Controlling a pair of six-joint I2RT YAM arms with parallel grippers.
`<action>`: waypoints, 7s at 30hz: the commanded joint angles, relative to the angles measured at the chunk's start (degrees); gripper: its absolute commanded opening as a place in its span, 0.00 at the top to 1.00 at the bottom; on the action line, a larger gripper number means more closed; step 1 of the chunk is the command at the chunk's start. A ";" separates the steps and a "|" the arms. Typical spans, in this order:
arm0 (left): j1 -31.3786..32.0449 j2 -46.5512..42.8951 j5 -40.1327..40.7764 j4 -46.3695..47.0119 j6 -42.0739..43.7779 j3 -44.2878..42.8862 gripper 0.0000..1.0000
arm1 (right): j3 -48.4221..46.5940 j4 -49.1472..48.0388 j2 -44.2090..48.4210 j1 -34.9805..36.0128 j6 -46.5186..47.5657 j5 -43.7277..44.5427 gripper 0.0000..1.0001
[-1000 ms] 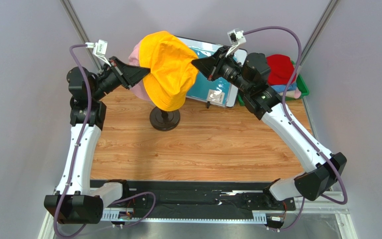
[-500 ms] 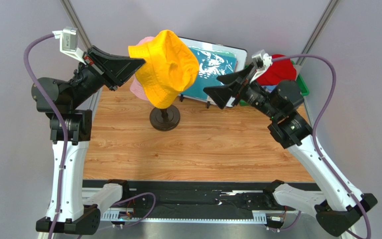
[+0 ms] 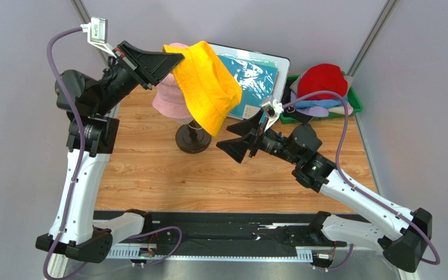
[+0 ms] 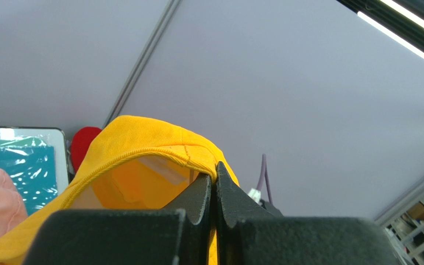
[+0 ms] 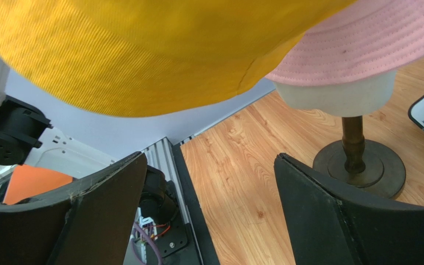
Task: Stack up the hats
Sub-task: Stack the hat on the hat.
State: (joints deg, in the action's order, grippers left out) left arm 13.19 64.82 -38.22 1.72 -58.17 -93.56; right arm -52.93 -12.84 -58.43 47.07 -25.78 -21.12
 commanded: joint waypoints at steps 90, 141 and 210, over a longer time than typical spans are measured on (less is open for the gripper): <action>-29.71 3.65 -8.19 -3.02 8.77 19.47 1.00 | -7.62 -0.27 -9.08 10.61 34.16 25.90 0.17; -29.71 7.16 -16.54 2.85 13.52 19.82 1.00 | -61.33 -8.08 -55.82 -20.53 -19.40 -23.17 0.30; -22.42 17.45 -3.61 -22.54 28.99 15.95 1.00 | -37.25 11.53 -46.25 -18.33 -7.18 5.50 1.00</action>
State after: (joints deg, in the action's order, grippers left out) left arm -10.85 79.88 -45.58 -8.91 -35.55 -78.76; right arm -94.41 -12.97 -104.73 29.63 -39.16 -18.20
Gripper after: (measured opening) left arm 0.007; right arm 0.004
